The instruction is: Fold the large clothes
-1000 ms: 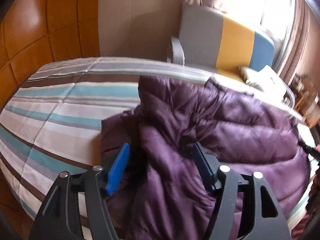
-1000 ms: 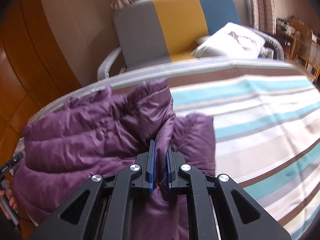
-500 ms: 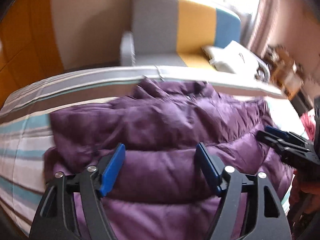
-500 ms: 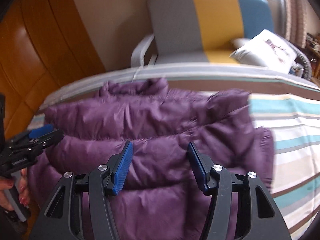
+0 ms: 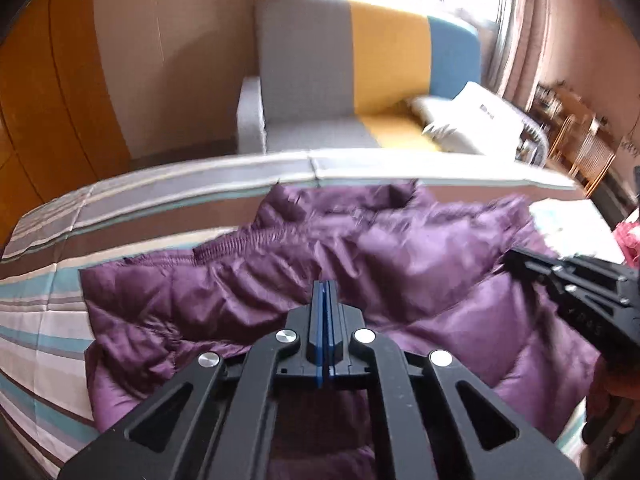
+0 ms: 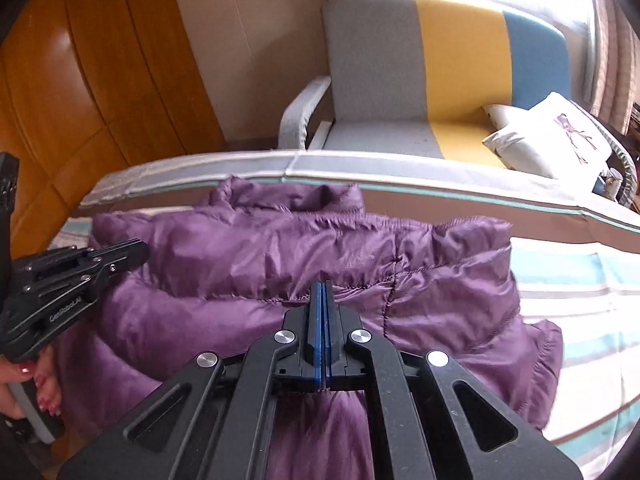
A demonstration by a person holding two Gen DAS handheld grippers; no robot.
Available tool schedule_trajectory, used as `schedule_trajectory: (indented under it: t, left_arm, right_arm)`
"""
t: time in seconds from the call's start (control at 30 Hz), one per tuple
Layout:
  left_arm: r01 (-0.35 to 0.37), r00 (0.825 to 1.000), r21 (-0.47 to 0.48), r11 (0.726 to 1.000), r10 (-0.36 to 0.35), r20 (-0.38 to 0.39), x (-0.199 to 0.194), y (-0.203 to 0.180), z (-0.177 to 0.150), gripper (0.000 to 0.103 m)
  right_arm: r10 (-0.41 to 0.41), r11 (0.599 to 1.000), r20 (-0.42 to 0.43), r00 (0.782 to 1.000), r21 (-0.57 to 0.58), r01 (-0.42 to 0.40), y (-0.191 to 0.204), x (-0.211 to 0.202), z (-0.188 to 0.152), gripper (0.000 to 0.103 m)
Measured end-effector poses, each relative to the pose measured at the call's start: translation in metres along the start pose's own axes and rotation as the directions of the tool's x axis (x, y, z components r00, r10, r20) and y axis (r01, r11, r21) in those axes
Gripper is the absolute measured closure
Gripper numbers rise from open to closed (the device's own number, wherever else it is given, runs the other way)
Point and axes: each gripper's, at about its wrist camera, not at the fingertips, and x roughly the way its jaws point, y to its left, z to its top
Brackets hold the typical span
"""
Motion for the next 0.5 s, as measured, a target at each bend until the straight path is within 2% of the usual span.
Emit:
schedule_trajectory:
  t: [0.03, 0.13, 0.17, 0.33, 0.5]
  left_arm:
    - [-0.011, 1.0, -0.005, 1.0, 0.011, -0.015, 0.009, 0.003, -0.002, 0.095]
    - [-0.029, 1.0, -0.027, 0.999, 0.029, 0.0, 0.023, 0.009, -0.007, 0.071]
    - [-0.028, 1.0, -0.032, 0.999, 0.028, 0.006, 0.026, 0.01, -0.009, 0.069]
    - [0.016, 0.999, -0.064, 0.998, -0.013, 0.047, 0.044, 0.014, -0.021, 0.068]
    - [0.015, 0.998, -0.077, 0.997, -0.009, 0.068, 0.048, 0.014, -0.026, 0.068]
  right_arm:
    - [-0.007, 1.0, -0.012, 1.0, -0.003, 0.007, -0.002, 0.009, -0.001, 0.102]
    - [-0.064, 0.998, -0.021, 0.998, 0.005, 0.065, -0.011, 0.027, -0.007, 0.102]
    - [-0.064, 0.998, -0.023, 0.998, 0.025, 0.065, -0.015, 0.032, -0.01, 0.102]
    - [-0.063, 0.991, -0.014, 0.998, 0.119, 0.064, -0.033, 0.044, -0.023, 0.103]
    - [-0.076, 0.99, -0.003, 0.997, 0.123, 0.076, -0.033, 0.045, -0.027, 0.103]
